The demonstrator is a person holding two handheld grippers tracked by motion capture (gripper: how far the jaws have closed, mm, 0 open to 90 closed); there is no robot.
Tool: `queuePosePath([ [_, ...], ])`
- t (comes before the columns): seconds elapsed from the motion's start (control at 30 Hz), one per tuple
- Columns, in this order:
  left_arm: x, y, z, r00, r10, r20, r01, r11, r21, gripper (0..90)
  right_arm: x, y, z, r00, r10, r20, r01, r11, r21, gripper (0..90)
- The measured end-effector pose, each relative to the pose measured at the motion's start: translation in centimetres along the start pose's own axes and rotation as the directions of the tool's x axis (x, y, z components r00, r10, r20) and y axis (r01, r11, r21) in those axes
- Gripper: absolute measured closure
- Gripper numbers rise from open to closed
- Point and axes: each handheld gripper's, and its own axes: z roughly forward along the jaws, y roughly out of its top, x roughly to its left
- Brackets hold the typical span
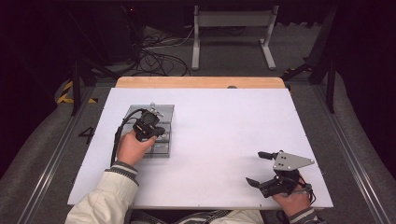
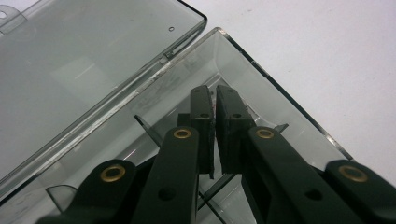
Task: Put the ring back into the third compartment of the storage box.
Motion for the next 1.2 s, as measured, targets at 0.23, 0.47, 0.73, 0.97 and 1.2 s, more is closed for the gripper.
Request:
queuePosePath([
  [0.23,-0.1,0.2,0.3,0.9980,-0.004,-0.063,0.003,1.0000,-0.009,75.8,0.0,0.0,0.0,1.0000,0.000,-0.006,0.000,1.000,-0.002,3.0],
  [0.47,0.1,0.0,-0.5,0.9975,-0.023,-0.067,0.019,0.9980,-0.060,67.3,0.1,0.0,0.0,0.9999,-0.005,-0.014,0.005,1.000,-0.003,3.0],
  [0.73,-0.4,0.0,-2.1,0.9980,-0.027,-0.057,0.019,0.9909,-0.133,56.7,0.1,0.0,0.0,0.9999,-0.004,-0.013,0.004,1.000,-0.003,3.0],
  [0.97,-1.4,-0.1,-4.6,0.9987,-0.024,-0.046,0.013,0.9735,-0.228,50.8,0.1,0.0,0.0,0.9999,-0.004,-0.012,0.004,1.000,-0.002,3.0],
  [1.2,-2.7,-0.2,-6.2,0.9994,-0.003,-0.033,-0.006,0.9647,-0.263,49.6,0.1,0.0,0.0,0.9999,-0.004,-0.012,0.004,1.000,-0.001,3.0],
])
